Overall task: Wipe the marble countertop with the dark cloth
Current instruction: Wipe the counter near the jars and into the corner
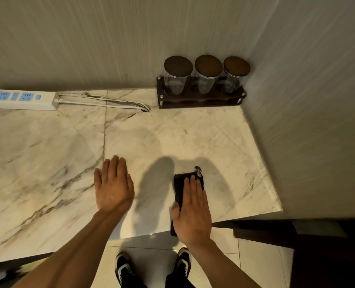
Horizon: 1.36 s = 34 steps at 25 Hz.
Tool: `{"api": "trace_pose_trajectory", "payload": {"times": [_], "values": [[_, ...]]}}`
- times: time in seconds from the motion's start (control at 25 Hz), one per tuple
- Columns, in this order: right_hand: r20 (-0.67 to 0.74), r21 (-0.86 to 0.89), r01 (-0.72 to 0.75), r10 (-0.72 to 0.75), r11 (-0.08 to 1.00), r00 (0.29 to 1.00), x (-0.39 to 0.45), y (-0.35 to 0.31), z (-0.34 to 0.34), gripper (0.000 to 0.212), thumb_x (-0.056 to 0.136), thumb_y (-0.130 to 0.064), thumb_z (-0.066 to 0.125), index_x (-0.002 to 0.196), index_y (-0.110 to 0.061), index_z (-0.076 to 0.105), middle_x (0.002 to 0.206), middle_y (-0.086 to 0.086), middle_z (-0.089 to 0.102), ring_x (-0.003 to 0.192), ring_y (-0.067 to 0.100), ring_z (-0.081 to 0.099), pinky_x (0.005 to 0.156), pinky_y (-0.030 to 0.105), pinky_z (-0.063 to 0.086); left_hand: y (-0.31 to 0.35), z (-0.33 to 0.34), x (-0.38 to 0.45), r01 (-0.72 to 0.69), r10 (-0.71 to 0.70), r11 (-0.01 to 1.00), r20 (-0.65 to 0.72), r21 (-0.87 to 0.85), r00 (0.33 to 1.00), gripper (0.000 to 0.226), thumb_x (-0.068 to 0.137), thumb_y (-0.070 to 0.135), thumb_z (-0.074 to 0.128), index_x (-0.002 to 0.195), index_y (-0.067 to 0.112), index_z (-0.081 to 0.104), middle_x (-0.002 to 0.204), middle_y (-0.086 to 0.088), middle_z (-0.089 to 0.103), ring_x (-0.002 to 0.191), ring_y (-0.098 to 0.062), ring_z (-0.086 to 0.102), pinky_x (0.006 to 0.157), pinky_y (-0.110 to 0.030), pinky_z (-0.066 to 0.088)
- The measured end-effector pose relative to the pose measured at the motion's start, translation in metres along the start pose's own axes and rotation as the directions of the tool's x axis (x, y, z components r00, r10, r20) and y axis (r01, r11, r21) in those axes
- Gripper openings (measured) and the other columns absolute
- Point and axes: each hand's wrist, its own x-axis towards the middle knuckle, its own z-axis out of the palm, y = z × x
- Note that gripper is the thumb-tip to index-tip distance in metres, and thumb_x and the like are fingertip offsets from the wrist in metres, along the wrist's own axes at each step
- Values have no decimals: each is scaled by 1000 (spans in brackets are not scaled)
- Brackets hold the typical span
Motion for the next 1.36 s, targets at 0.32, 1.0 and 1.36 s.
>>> {"api": "trace_pose_trajectory", "payload": {"times": [0.32,1.0,1.36], "values": [[168,-7,418,-411,908,896,13,60,-24,69,86,-36,45,148,-8,27,155,10,24,144,21,20,112,42,30,63,14,-5,-40,45,989,36,-141,998,49,97,27,32,144,10,32,153,-11,30,143,-28,16,117,-46,4],[360,45,673,-641,738,678,66,93,-42,67,93,-34,40,151,-16,13,160,1,7,146,11,-2,116,33,6,75,28,-4,-50,53,998,74,-44,996,61,95,41,11,150,15,16,159,-5,13,145,-21,-1,117,-45,-5],[363,31,682,-644,731,674,119,92,-43,66,93,-35,36,152,-17,10,159,-1,3,145,9,-4,117,30,2,74,31,-4,-68,70,997,68,-27,995,57,98,38,20,150,16,15,157,-3,12,144,-20,0,116,-43,-6]]}}
